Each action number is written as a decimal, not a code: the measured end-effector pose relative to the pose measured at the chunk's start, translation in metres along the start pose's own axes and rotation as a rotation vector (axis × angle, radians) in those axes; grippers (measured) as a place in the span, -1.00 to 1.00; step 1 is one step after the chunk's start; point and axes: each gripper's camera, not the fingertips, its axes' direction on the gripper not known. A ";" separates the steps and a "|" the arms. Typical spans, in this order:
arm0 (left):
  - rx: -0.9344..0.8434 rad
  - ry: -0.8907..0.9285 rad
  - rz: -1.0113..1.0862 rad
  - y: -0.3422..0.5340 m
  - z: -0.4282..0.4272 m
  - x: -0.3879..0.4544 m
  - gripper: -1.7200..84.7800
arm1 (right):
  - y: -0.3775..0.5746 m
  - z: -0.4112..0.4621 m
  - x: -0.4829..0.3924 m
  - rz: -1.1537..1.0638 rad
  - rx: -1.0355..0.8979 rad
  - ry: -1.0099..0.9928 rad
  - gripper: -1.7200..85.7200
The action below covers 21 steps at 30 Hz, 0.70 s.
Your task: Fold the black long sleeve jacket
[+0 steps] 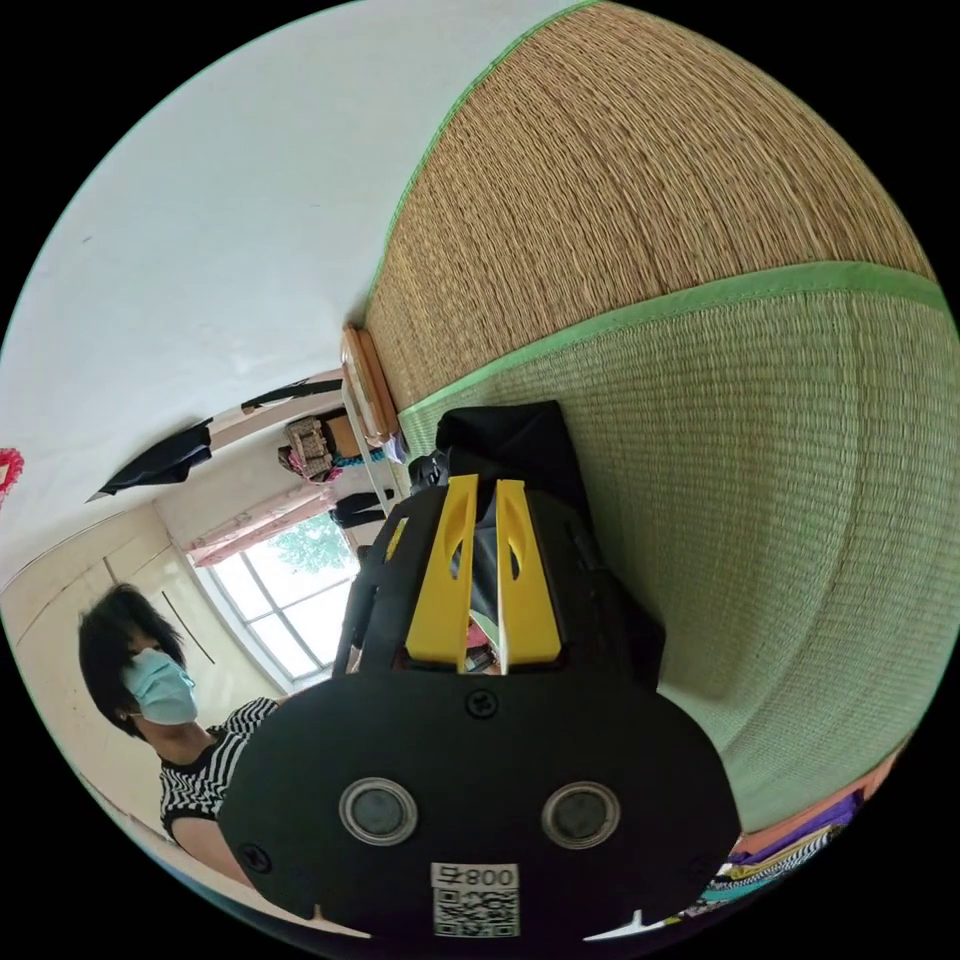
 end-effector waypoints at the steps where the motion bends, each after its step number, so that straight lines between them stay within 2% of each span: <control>1: -0.028 -0.019 0.050 0.002 0.011 0.010 -0.91 | 0.002 0.000 -0.002 0.004 0.000 -0.025 -0.90; 7: -0.163 -0.098 0.219 -0.001 0.073 0.041 -0.94 | 0.013 -0.003 -0.024 0.008 0.007 -0.051 -0.90; 10: -0.197 -0.212 0.234 -0.008 0.094 0.040 -0.95 | 0.023 -0.011 -0.038 0.001 0.066 -0.064 -0.93; 13: -0.198 -0.229 0.215 -0.010 0.105 0.035 -0.96 | 0.036 -0.011 -0.060 -0.058 0.115 -0.071 -0.95; 17: -0.167 -0.283 0.244 0.000 0.111 0.038 -0.96 | 0.053 0.035 -0.112 -0.188 0.039 0.172 -0.96; 20: -0.146 -0.353 0.292 0.009 0.115 0.042 -0.96 | 0.065 0.099 -0.157 -0.341 -0.040 0.410 -0.96; 21: -0.145 -0.367 0.297 0.011 0.117 0.041 -0.96 | 0.070 0.131 -0.173 -0.412 -0.082 0.557 -0.96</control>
